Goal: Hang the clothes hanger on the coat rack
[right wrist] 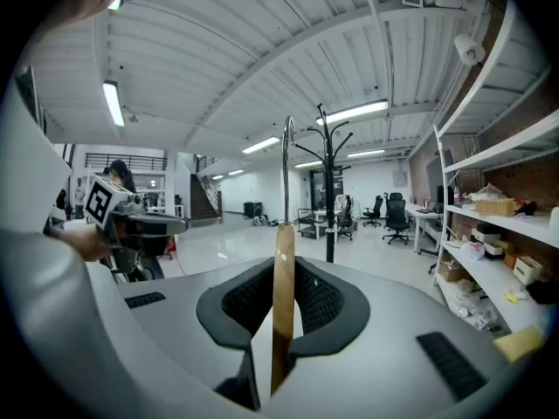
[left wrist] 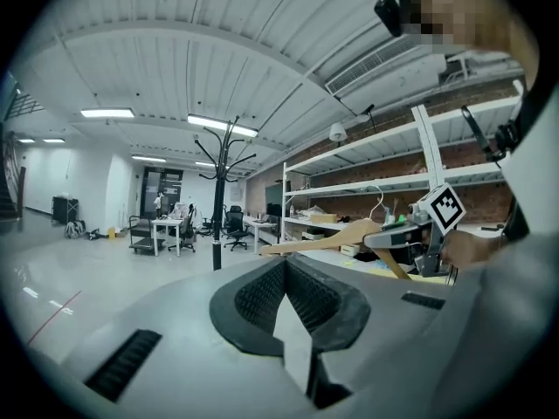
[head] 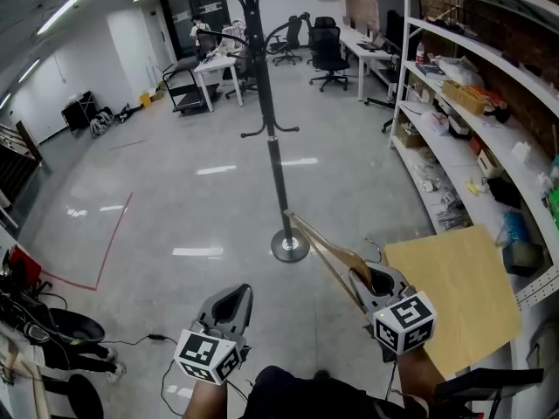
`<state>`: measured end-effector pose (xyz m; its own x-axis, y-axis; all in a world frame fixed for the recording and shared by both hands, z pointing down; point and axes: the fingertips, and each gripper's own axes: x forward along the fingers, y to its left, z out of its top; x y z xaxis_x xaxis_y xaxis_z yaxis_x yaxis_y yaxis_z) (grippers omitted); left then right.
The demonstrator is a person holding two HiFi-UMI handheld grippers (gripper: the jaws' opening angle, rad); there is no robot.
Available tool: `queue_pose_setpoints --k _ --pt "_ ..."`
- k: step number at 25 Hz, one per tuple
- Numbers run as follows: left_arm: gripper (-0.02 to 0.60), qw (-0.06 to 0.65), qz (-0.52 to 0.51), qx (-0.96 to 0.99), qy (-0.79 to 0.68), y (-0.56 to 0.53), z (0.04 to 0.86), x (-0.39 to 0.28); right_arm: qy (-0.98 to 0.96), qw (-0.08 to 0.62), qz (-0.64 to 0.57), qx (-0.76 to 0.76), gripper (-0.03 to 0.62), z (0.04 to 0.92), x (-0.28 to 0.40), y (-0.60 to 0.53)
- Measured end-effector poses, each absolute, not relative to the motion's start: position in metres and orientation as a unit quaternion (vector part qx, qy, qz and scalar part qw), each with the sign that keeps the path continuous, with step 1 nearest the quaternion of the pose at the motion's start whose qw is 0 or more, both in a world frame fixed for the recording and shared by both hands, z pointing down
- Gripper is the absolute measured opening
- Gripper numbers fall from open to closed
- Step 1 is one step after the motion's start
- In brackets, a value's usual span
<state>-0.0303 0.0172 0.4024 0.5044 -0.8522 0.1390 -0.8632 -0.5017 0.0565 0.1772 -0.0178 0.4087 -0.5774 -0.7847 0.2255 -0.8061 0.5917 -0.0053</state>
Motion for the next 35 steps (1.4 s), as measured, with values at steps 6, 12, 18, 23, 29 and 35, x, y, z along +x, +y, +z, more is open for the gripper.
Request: queue_pose_setpoints --k 6,12,18,23,29,35 --pt "0.000 0.079 0.047 0.867 -0.490 -0.033 0.418 -0.042 -0.889 0.117 0.046 0.440 0.057 0.417 0.155 -0.063" --pt "0.000 0.073 0.034 0.874 -0.480 -0.116 0.416 -0.071 -0.883 0.139 0.040 0.447 0.057 0.420 0.123 -0.135" --pt "0.000 0.065 0.011 0.879 -0.473 -0.173 0.402 -0.116 -0.877 0.151 0.030 0.456 0.057 0.410 0.085 -0.189" --pt "0.000 0.079 0.015 0.881 -0.467 -0.230 0.415 -0.132 -0.871 0.170 0.037 0.459 0.057 0.423 0.066 -0.245" --pt "0.000 0.090 0.022 0.878 -0.470 -0.285 0.424 -0.129 -0.870 0.191 0.035 0.453 0.057 0.443 0.066 -0.305" --pt "0.000 0.067 0.032 0.864 -0.498 -0.361 0.406 -0.130 -0.878 0.220 0.003 0.426 0.057 0.458 0.069 -0.382"
